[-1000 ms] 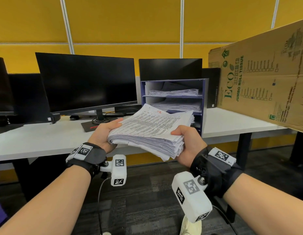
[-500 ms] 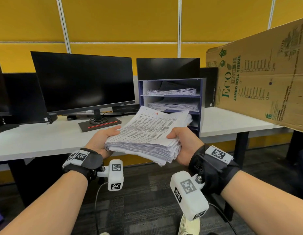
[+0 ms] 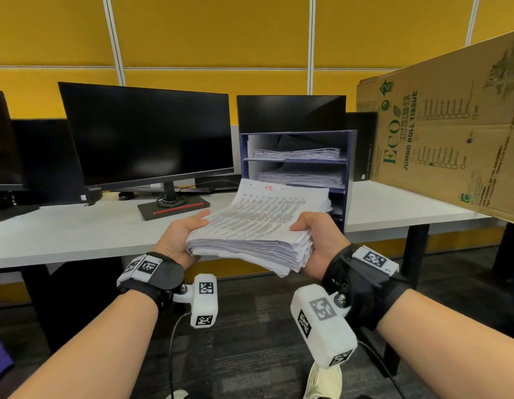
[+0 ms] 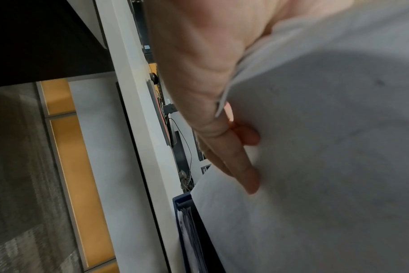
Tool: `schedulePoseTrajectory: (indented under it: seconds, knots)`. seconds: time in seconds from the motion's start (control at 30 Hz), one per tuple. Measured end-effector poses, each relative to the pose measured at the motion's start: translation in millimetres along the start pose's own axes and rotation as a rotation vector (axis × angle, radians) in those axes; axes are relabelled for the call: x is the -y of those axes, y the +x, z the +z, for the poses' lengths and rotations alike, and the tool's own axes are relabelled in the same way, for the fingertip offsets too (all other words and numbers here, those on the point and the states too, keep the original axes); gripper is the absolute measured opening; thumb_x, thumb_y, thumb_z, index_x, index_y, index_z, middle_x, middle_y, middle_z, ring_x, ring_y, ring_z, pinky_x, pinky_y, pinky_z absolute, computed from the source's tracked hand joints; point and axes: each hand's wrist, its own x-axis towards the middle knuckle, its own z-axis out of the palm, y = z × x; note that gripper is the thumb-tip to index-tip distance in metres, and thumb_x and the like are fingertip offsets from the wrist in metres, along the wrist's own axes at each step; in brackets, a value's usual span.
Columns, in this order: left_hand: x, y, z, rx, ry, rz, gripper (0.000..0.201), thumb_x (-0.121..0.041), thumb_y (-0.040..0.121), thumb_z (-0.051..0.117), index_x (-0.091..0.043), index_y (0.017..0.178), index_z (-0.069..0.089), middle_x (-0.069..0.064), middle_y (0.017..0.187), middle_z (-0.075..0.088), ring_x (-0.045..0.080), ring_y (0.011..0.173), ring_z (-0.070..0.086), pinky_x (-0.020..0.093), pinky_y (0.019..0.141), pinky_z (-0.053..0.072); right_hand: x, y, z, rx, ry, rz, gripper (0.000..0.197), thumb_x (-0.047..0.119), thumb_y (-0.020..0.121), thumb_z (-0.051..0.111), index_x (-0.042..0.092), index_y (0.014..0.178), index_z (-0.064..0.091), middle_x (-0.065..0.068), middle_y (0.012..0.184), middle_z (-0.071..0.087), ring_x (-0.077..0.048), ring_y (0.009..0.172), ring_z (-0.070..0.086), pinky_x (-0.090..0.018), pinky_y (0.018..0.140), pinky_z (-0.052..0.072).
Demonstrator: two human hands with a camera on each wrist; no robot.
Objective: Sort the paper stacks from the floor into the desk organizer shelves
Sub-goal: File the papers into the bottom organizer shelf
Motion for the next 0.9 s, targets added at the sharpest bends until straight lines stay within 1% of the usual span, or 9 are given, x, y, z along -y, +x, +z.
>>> schedulePoseTrajectory:
  seconds: [0.13, 0.23, 0.33, 0.4, 0.5, 0.57, 0.67, 0.83, 0.9]
  knots:
    - [3.8, -0.4, -2.2, 0.023, 0.098, -0.041, 0.037, 0.003, 0.094, 0.042, -0.009, 0.128, 0.049, 0.023, 0.118, 0.061, 0.038, 0.1, 0.063, 0.042, 0.07, 0.058, -3.3, -0.1, -11.9, 0.018, -0.057, 0.059, 0.109, 0.001, 0.037, 0.06, 0.0, 0.143, 0.035, -0.023, 0.143, 0.04, -0.049, 0.125, 0.044, -0.055, 0.105, 0.036]
    - [4.9, 1.6, -5.9, 0.039, 0.188, -0.07, 0.033, 0.002, 0.094, 0.043, -0.009, 0.123, 0.055, 0.026, 0.124, 0.06, 0.043, 0.112, 0.059, 0.042, 0.074, 0.058, -8.0, 6.7, -20.0, 0.019, -0.035, 0.094, 0.123, -0.002, 0.028, 0.062, 0.005, 0.146, 0.027, -0.024, 0.144, 0.035, -0.052, 0.124, 0.043, -0.064, 0.102, 0.034]
    - [5.4, 4.8, -7.0, 0.049, 0.277, -0.07, 0.031, 0.003, 0.095, 0.044, -0.009, 0.119, 0.059, 0.026, 0.118, 0.064, 0.038, 0.096, 0.067, 0.038, 0.067, 0.062, -13.2, 16.2, -31.0, -0.03, -0.013, 0.111, 0.136, -0.004, 0.017, 0.064, 0.007, 0.147, 0.027, -0.022, 0.146, 0.026, -0.053, 0.122, 0.043, -0.072, 0.096, 0.031]
    - [7.7, 7.2, -8.0, 0.043, 0.3, -0.066, 0.031, 0.004, 0.095, 0.043, -0.008, 0.118, 0.06, 0.025, 0.112, 0.067, 0.034, 0.084, 0.071, 0.036, 0.062, 0.061, -14.6, 16.6, -34.8, -0.044, -0.053, 0.115, 0.123, -0.002, 0.025, 0.063, 0.002, 0.145, 0.034, -0.024, 0.143, 0.035, -0.052, 0.121, 0.045, -0.071, 0.099, 0.03]
    - [12.6, 12.3, -9.7, 0.028, 0.228, -0.086, 0.03, 0.005, 0.094, 0.043, -0.006, 0.114, 0.061, 0.024, 0.109, 0.068, 0.033, 0.08, 0.072, 0.037, 0.062, 0.062, -10.9, 16.9, -37.2, -0.087, -0.098, 0.123, 0.105, 0.01, 0.036, 0.07, 0.017, 0.138, 0.048, -0.021, 0.134, 0.053, -0.047, 0.123, 0.049, -0.064, 0.107, 0.026]
    - [14.9, 14.0, -10.6, 0.023, 0.216, -0.101, 0.03, 0.005, 0.093, 0.043, -0.006, 0.114, 0.061, 0.024, 0.111, 0.067, 0.034, 0.082, 0.071, 0.038, 0.063, 0.061, -4.8, 15.5, -37.4, -0.085, -0.081, 0.109, 0.076, 0.03, 0.055, 0.077, 0.015, 0.127, 0.057, -0.019, 0.124, 0.062, -0.043, 0.113, 0.059, -0.056, 0.106, 0.035]
    - [16.8, 13.7, -12.0, 0.025, 0.232, -0.112, 0.031, 0.005, 0.094, 0.042, -0.007, 0.116, 0.06, 0.025, 0.114, 0.065, 0.039, 0.094, 0.065, 0.04, 0.066, 0.06, 8.1, 21.4, -44.7, -0.108, -0.045, 0.093, 0.055, 0.049, 0.082, 0.062, 0.013, 0.123, 0.06, -0.018, 0.12, 0.065, -0.038, 0.112, 0.061, -0.051, 0.106, 0.038]
    - [19.4, 12.8, -18.2, 0.016, 0.208, -0.101, 0.033, 0.004, 0.094, 0.042, -0.008, 0.12, 0.059, 0.026, 0.118, 0.065, 0.043, 0.109, 0.06, 0.043, 0.074, 0.058, 27.5, 38.7, -46.6, -0.154, -0.07, 0.058, 0.035, 0.035, 0.094, 0.053, 0.004, 0.107, 0.063, -0.017, 0.088, 0.073, -0.032, 0.091, 0.066, -0.045, 0.077, 0.049]
    - [19.8, 13.9, -22.3, 0.013, 0.196, -0.087, 0.034, 0.004, 0.093, 0.043, -0.009, 0.119, 0.06, 0.025, 0.116, 0.066, 0.04, 0.103, 0.064, 0.043, 0.076, 0.058, 36.3, 40.1, -42.3, -0.18, -0.106, 0.034, 0.033, 0.033, 0.097, 0.048, 0.004, 0.1, 0.064, -0.018, 0.086, 0.073, -0.032, 0.091, 0.064, -0.045, 0.074, 0.047]
